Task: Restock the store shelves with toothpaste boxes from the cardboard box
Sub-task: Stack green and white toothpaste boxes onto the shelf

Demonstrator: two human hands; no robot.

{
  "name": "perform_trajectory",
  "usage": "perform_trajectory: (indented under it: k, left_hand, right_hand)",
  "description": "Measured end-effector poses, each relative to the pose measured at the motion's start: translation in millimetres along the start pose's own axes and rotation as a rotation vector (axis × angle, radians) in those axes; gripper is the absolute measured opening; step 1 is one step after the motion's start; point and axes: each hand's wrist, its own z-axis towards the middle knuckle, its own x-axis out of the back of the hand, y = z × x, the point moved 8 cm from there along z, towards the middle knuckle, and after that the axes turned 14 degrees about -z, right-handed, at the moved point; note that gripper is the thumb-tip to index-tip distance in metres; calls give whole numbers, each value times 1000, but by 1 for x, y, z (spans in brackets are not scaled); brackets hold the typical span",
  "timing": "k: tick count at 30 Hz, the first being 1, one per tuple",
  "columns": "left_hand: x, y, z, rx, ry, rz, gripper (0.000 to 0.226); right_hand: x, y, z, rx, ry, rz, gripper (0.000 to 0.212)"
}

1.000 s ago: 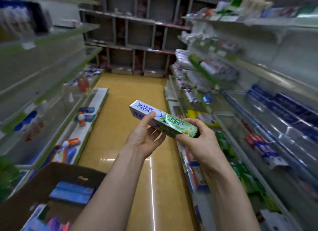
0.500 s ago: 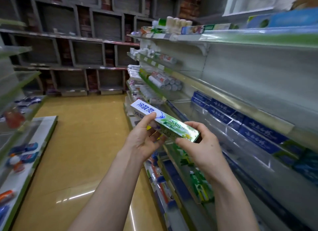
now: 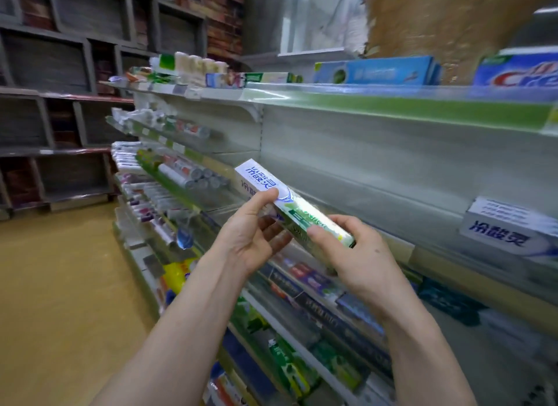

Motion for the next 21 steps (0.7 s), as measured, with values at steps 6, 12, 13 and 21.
perform_trajectory:
  k: [6, 12, 13, 21]
  left_hand:
    - [-36, 21, 55, 93, -110, 145, 19]
    - [-69, 34, 92, 169, -244, 191, 21]
    - [-73, 33, 96, 177, -258, 187, 15]
    - [-126, -24, 102, 370, -427, 258, 19]
  right_hand:
    - [33, -7, 35, -12, 101, -201, 36]
    - [64, -7, 56, -29, 148, -517, 63]
    - [69, -6, 59, -28, 173, -578, 63]
    - [136, 9, 40, -101, 329, -798, 57]
